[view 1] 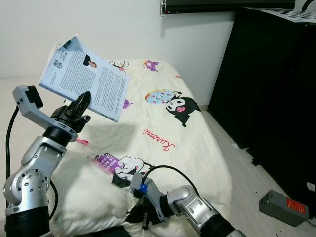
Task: Clean up the room
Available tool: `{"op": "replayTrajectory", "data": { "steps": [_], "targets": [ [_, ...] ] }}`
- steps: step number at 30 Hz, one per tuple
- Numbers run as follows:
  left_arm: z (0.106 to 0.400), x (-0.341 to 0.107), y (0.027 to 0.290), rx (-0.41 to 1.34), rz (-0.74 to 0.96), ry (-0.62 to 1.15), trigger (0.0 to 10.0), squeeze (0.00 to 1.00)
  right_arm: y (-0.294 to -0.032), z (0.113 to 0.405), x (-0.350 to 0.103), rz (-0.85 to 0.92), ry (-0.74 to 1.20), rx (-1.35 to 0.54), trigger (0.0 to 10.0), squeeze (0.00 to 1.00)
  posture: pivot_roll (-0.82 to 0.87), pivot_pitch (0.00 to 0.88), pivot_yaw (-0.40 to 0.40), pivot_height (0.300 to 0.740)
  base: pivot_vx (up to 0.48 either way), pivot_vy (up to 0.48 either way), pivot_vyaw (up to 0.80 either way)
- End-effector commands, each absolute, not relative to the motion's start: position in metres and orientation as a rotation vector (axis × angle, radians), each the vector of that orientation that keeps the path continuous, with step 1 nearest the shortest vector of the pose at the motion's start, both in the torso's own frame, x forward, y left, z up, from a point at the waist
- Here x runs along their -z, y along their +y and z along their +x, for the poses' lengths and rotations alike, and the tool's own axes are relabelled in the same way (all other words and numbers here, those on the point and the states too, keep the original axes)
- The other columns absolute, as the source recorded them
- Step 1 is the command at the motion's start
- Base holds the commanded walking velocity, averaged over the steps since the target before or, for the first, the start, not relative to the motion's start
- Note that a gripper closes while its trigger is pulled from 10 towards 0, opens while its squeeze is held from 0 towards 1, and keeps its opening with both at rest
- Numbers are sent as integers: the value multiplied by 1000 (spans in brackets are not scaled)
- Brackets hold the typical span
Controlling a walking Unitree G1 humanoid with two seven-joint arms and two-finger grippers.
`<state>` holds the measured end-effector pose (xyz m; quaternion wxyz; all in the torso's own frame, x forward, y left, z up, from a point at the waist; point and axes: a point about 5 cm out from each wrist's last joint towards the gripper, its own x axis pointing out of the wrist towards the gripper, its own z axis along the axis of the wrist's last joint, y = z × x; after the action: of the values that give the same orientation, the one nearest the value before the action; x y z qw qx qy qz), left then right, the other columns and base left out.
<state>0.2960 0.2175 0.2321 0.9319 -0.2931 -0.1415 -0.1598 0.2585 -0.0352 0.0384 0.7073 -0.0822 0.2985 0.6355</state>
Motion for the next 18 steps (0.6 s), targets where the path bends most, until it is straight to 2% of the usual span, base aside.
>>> {"op": "replayTrajectory", "data": {
  "steps": [1,2,10,11,15,16,18],
  "targets": [
    [292,-243,216,353,-547,-335,980,0,-33,260,-43,-135,628,-1399,10000,1000,-17,8,-55,495,0,0,0],
    [292,-244,212,368,-506,-322,1098,0,-30,261,-49,-75,591,-1411,10000,1000,-17,9,-52,495,0,0,0],
    [293,-239,205,386,-443,-285,1294,0,-28,260,-59,16,557,-1440,10000,1000,-17,10,-50,495,0,0,0],
    [295,-227,202,372,-373,-227,1294,0,-30,255,-68,94,536,-1497,10000,1000,-19,11,-50,495,0,0,0],
    [296,-219,203,354,-327,-187,1294,0,-32,252,-72,129,524,-1527,10000,1000,-19,11,-50,495,0,0,0],
    [298,-205,206,316,-280,-127,824,0,-37,252,-77,185,505,-1534,10000,1000,-22,9,-48,495,0,0,0],
    [299,-191,209,284,-234,-71,824,0,-41,251,-82,225,489,-1536,10000,1000,-25,8,-47,495,0,0,0]
  ]
}}
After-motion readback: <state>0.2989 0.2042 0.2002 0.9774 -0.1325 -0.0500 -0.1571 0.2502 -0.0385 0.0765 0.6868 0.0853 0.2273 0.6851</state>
